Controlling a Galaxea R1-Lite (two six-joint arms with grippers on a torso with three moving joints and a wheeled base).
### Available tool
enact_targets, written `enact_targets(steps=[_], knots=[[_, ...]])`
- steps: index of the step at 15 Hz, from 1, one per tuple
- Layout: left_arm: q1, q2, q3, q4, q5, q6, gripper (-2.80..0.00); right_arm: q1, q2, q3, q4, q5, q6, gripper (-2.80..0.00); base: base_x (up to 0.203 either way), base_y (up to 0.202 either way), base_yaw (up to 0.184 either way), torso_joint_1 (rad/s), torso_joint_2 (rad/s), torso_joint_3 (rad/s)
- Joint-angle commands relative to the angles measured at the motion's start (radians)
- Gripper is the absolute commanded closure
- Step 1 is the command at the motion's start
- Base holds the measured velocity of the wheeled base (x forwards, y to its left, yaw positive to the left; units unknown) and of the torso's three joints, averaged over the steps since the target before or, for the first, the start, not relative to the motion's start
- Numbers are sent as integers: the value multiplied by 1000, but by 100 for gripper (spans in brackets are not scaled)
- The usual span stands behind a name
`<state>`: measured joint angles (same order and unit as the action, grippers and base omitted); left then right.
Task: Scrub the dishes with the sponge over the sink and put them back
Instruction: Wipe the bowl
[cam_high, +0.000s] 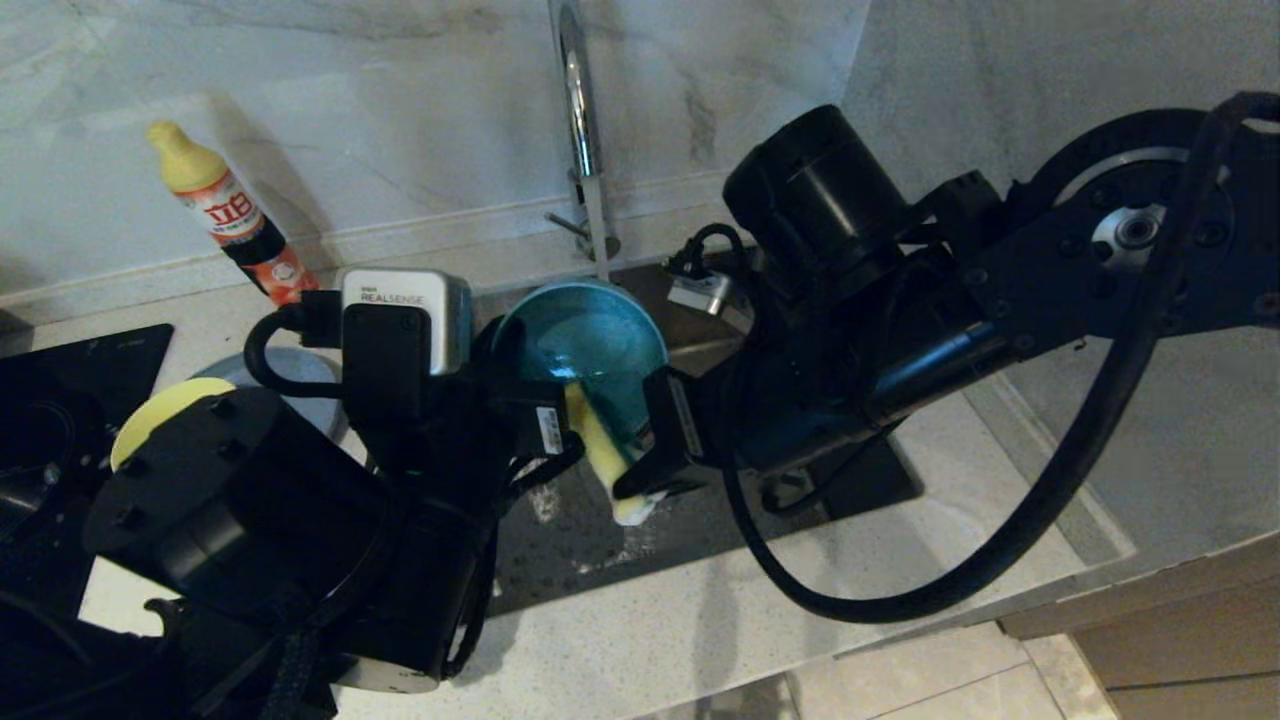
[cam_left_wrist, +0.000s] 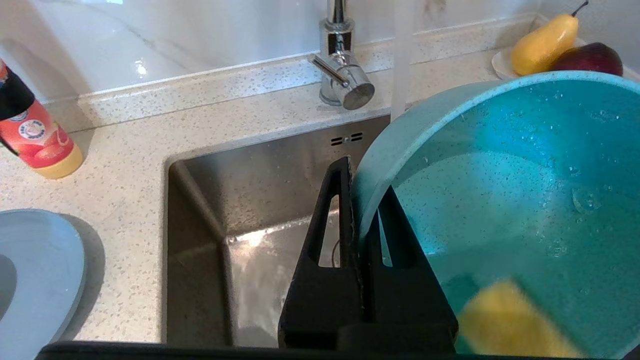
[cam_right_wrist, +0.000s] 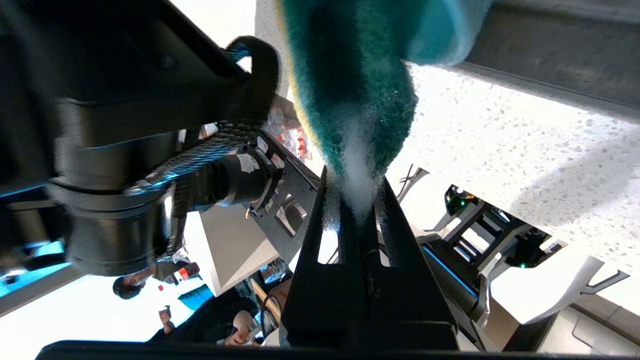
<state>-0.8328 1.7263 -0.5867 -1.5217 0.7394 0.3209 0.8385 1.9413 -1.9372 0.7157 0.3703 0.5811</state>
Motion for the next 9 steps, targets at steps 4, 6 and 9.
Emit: enact_targets(steps=[4,6,9], knots=[[0,-1,-1,-8,6,1,0,28,18,0,-1,2,3,0,0,0,0,0,0,0],[0,-2,5,-8,11,1,0,26,9,-1,-4,0,5,0,0,0,0,0,0,0],[0,-4,6,-8,11,1,0,-13,-18,-1,-2,1,4,0,0,0,0,0,0,0]])
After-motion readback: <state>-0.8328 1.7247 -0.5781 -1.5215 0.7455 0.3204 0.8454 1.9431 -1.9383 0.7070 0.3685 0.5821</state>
